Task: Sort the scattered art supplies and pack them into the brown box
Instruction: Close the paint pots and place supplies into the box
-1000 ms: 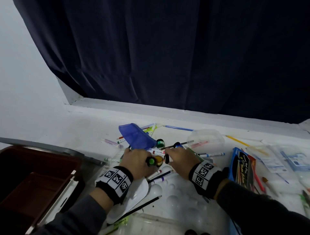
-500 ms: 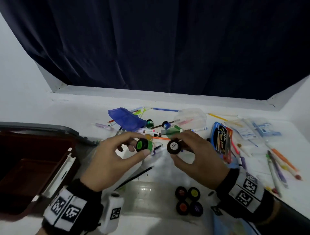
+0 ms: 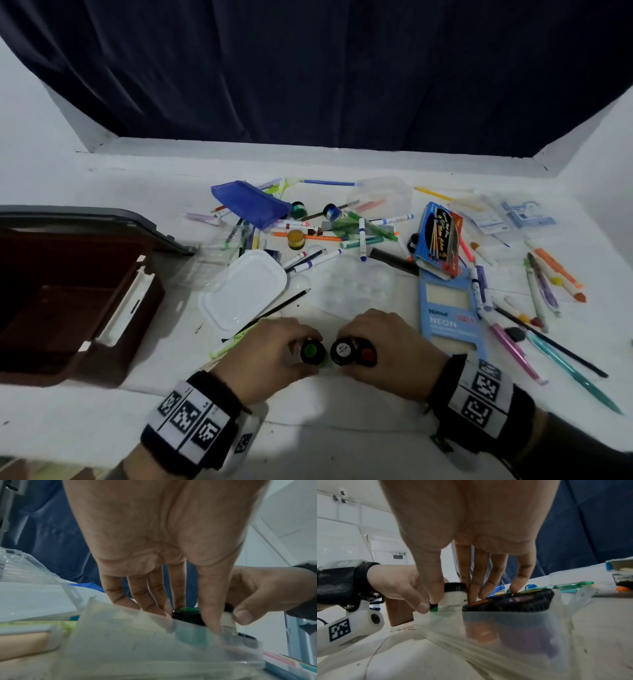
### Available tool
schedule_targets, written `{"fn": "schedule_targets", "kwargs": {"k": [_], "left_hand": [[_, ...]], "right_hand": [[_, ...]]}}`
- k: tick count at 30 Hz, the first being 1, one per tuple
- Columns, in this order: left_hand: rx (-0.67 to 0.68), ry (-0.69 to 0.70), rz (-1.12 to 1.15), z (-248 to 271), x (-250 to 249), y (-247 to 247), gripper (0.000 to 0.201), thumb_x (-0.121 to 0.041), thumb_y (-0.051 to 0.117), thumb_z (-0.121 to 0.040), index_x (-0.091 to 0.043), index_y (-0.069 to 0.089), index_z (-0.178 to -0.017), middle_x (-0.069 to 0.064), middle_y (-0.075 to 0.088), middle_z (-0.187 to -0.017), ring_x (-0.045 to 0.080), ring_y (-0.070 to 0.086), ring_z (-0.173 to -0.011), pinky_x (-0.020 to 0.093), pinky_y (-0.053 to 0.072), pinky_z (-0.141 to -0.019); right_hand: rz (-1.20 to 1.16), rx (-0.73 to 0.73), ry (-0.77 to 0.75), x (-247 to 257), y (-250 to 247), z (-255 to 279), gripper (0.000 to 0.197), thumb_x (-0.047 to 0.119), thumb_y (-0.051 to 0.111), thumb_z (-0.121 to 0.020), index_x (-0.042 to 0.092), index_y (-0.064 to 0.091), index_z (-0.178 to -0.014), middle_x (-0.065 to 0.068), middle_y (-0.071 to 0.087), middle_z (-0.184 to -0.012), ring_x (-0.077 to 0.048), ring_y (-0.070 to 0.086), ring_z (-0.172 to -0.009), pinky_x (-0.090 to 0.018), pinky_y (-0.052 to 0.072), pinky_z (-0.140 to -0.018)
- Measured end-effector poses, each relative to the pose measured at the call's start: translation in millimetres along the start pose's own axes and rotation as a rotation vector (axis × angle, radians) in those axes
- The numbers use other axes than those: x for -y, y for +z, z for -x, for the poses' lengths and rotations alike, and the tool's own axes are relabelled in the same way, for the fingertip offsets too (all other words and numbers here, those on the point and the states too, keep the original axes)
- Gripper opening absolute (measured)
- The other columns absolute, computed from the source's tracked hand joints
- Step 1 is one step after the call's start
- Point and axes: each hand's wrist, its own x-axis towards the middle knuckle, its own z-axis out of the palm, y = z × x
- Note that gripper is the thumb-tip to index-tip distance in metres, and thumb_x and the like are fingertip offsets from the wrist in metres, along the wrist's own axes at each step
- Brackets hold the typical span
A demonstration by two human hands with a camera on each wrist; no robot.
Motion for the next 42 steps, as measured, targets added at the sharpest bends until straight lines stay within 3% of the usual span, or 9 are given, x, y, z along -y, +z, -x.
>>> {"fn": "schedule_targets", "kwargs": {"k": [6,10,16,19,24,29,34,39,42], "left_hand": [[0.031,-0.003,0.01,0.4,-0.2,4.0,0.038,-0.042,0.076,-0.078,-0.034,0.069,-0.115,-0.014,0.064,-0.097,0.002,0.058,-0.087,0.026,0.049,-0.082],[0.051,0.014,0.025,-3.7,-1.8,6.2,0.038,-0.036,0.078,-0.081,-0.029,0.07,-0.118,-0.013,0.063,-0.104,0.003,0.058,-0.09,0.025,0.049,-0.084],[0.069,-0.033,-0.02,-7.1,-5.4,1.0,0.037,-0.04,0.081,-0.077,-0.031,0.071,-0.112,-0.014,0.07,-0.099,0.003,0.06,-0.088,0.025,0.049,-0.082],[0.098,-0.031,-0.039,-9.4,-4.4,-1.0,0.037,-0.043,0.08,-0.078,-0.033,0.069,-0.111,-0.017,0.066,-0.094,0.003,0.058,-0.087,0.021,0.047,-0.08],[0.121,-0.031,-0.068,-9.2,-3.7,-0.9,0.04,-0.046,0.077,-0.081,-0.032,0.068,-0.117,-0.019,0.062,-0.099,0.007,0.058,-0.092,0.025,0.047,-0.082],[0.148,-0.061,-0.099,-13.3,-8.3,-4.9,0.033,-0.044,0.078,-0.08,-0.029,0.071,-0.109,-0.011,0.066,-0.098,0.011,0.059,-0.088,0.028,0.049,-0.08],[0.174,-0.065,-0.251,-15.6,-16.3,-4.1,0.034,-0.048,0.073,-0.083,-0.03,0.069,-0.111,-0.008,0.064,-0.099,0.016,0.06,-0.091,0.03,0.049,-0.079],[0.187,-0.101,-0.195,-18.9,-14.7,-8.1,0.037,-0.049,0.078,-0.077,-0.031,0.071,-0.109,-0.01,0.068,-0.098,0.013,0.062,-0.089,0.033,0.052,-0.08],[0.164,-0.093,-0.169,-16.2,-11.9,-5.9,0.044,-0.051,0.079,-0.076,-0.032,0.07,-0.114,-0.011,0.07,-0.099,0.01,0.063,-0.088,0.031,0.052,-0.082]], "right_hand": [[0.012,0.0,0.05,10.0,-1.1,-1.2,0.021,0.043,0.06,-0.084,0.025,0.063,-0.095,0.007,0.061,-0.09,-0.014,0.051,-0.085,-0.039,0.047,-0.08],[0.111,0.02,0.073,11.4,-3.0,-2.0,0.019,0.038,0.059,-0.086,0.025,0.063,-0.099,0.006,0.061,-0.095,-0.016,0.048,-0.098,-0.039,0.044,-0.084],[0.15,0.104,0.055,9.6,-2.8,-6.3,0.024,0.04,0.064,-0.083,0.03,0.066,-0.105,0.01,0.062,-0.099,-0.011,0.039,-0.113,-0.032,0.03,-0.081],[0.196,0.137,0.025,7.4,-5.3,-10.6,0.028,0.044,0.066,-0.084,0.03,0.066,-0.108,0.007,0.062,-0.1,-0.013,0.044,-0.11,-0.03,0.03,-0.08],[0.258,0.154,-0.007,6.5,-7.2,-15.0,0.03,0.047,0.064,-0.084,0.029,0.063,-0.107,0.006,0.065,-0.1,-0.015,0.051,-0.105,-0.029,0.031,-0.078],[0.279,0.147,0.043,11.1,-11.4,-19.7,0.045,0.059,0.07,-0.077,0.025,0.062,-0.103,0.0,0.06,-0.099,-0.016,0.053,-0.086,-0.028,0.03,-0.071],[0.307,0.164,0.049,13.9,-11.4,-22.1,0.046,0.06,0.072,-0.075,0.023,0.063,-0.099,0.0,0.063,-0.097,-0.018,0.056,-0.087,-0.029,0.034,-0.069],[0.319,0.172,0.046,14.6,-11.8,-21.2,0.045,0.06,0.07,-0.077,0.023,0.062,-0.101,0.0,0.063,-0.096,-0.018,0.056,-0.088,-0.029,0.034,-0.07],[0.321,0.159,0.032,15.1,-9.8,-18.6,0.046,0.06,0.067,-0.08,0.025,0.061,-0.109,-0.001,0.065,-0.102,-0.019,0.058,-0.094,-0.029,0.04,-0.075]]}}
